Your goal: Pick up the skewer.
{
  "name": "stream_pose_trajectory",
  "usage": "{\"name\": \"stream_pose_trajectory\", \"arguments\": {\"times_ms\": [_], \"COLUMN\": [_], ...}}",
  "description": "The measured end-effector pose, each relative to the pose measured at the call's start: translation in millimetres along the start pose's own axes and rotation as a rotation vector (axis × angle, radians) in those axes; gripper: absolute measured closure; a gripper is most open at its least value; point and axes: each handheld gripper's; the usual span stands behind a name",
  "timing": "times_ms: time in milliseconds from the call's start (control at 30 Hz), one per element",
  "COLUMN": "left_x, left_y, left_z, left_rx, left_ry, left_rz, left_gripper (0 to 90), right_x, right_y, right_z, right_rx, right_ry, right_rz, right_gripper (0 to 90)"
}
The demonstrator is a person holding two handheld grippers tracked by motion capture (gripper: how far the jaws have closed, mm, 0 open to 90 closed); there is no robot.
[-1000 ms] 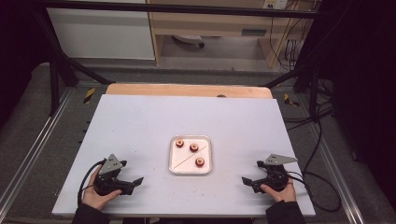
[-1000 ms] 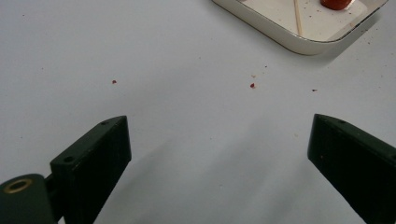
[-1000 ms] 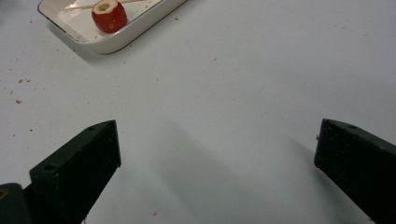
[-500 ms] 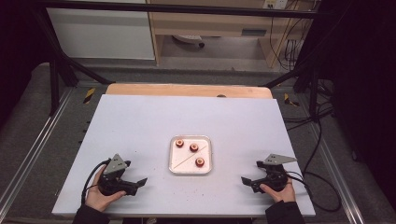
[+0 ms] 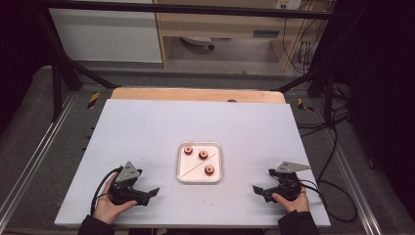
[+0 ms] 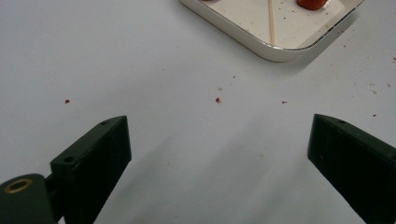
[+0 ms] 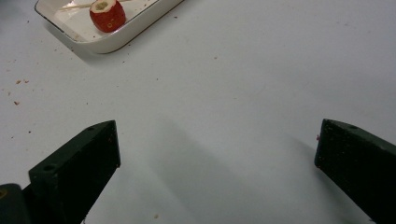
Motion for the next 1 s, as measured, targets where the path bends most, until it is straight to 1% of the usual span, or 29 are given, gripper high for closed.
{"name": "stream_pose_trajectory", "arguments": {"times_ms": [167, 333, 567, 667, 800, 933, 1000], "left_x": [-2.7, -4.3, -7.2, -10.7, -17.3, -24.4, -27.5], "left_y": [6.8, 14.3, 24.7, 30.4, 38.0, 44.0, 47.1], "left_z": [5.0, 12.5, 25.3, 31.5, 38.5, 45.0, 48.5], "left_rx": [-0.015, -0.03, -0.048, -0.053, -0.076, -0.079, -0.087], "left_ry": [-0.013, -0.014, -0.014, -0.014, -0.029, -0.04, -0.043], "left_rz": [0.004, 0.005, 0.002, 0.0, 0.003, 0.008, 0.013], "left_gripper": [6.2, 6.4, 6.5, 6.8, 6.8, 7.2, 7.4], "right_x": [-0.3, -0.2, -1.1, -1.2, -1.5, -1.5, -0.8], "right_y": [0.4, 0.1, -0.3, -0.7, -1.2, -1.2, -1.3], "right_z": [0.1, 0.3, 0.6, 0.9, 1.8, 2.0, 2.3], "right_rx": [0.003, 0.001, 0.011, 0.012, 0.021, 0.021, 0.017], "right_ry": [-0.003, -0.007, -0.014, -0.016, -0.021, -0.021, -0.024], "right_rz": [-0.001, -0.001, -0.006, -0.006, -0.01, -0.011, -0.009], "right_gripper": [0.6, 0.6, 0.7, 0.6, 0.6, 0.6, 0.6]}}
Point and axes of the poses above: each handheld gripper's, and its own axes: x roughly backward along the jaws, z roughly out of its top, y roughly to its right, and after that the axes turned 15 degrees about x, right-handed
